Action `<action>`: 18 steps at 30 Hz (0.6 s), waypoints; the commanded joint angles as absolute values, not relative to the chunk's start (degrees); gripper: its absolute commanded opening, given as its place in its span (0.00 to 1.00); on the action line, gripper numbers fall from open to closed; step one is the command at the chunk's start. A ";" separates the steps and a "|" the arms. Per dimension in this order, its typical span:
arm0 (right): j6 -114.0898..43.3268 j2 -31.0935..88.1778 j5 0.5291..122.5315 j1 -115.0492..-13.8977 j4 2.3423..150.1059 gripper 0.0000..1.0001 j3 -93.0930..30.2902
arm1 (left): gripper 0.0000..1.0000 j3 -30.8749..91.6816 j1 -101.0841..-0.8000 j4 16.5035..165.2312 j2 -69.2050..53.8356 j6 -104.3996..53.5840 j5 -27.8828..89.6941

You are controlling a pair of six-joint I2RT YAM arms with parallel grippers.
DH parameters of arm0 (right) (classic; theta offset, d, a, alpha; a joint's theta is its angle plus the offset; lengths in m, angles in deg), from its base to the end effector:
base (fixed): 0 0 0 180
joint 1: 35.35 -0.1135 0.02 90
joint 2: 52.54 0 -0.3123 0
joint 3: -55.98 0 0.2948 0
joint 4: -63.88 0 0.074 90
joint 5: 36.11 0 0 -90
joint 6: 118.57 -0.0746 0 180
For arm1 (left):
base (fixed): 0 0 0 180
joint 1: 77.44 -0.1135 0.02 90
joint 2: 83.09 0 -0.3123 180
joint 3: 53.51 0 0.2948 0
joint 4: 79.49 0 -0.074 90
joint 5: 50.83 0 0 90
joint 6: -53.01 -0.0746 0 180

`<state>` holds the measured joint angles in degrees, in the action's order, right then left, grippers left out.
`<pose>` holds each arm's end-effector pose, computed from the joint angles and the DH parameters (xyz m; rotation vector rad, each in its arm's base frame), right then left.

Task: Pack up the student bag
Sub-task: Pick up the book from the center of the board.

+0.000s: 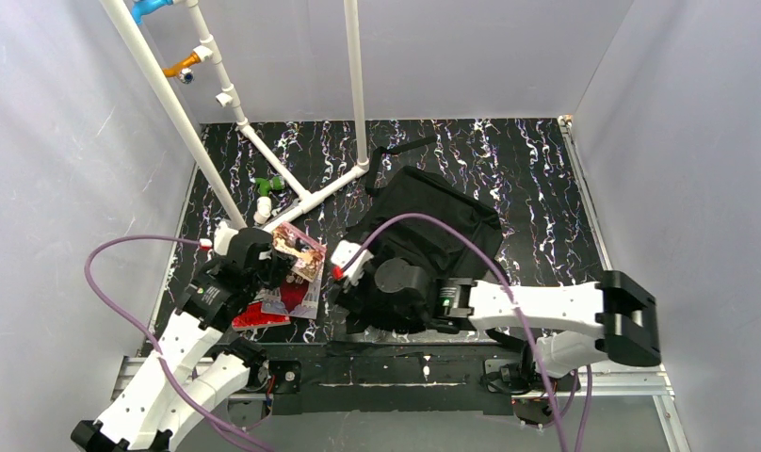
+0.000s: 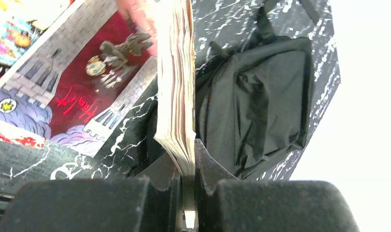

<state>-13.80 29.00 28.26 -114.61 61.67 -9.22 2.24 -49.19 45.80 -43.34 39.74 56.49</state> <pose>0.1051 0.3810 0.3050 -1.0886 1.4466 0.3984 0.1661 -0.0640 0.3036 -1.0922 2.0180 -0.6593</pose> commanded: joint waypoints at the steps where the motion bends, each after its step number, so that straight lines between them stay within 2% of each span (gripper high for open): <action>1: -25.84 22.79 22.04 -112.61 74.32 0.98 -6.28 | 0.00 7.48 -49.24 44.09 -45.03 28.14 58.98; 10: -32.67 31.80 26.28 -111.64 88.90 0.98 -16.57 | 0.00 13.30 -49.30 43.68 -44.95 19.91 55.21; 14: -33.52 37.08 18.45 -111.59 91.93 0.98 -20.56 | 0.00 14.15 -49.18 42.88 -45.36 19.03 54.14; 18: -35.71 40.05 4.77 -111.61 99.28 0.93 -25.10 | 0.00 13.53 -49.28 42.93 -45.95 19.27 52.01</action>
<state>-32.49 38.90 18.75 -111.55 92.45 -19.84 12.17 -49.19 43.81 -45.11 21.01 53.76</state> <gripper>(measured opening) 0.957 0.042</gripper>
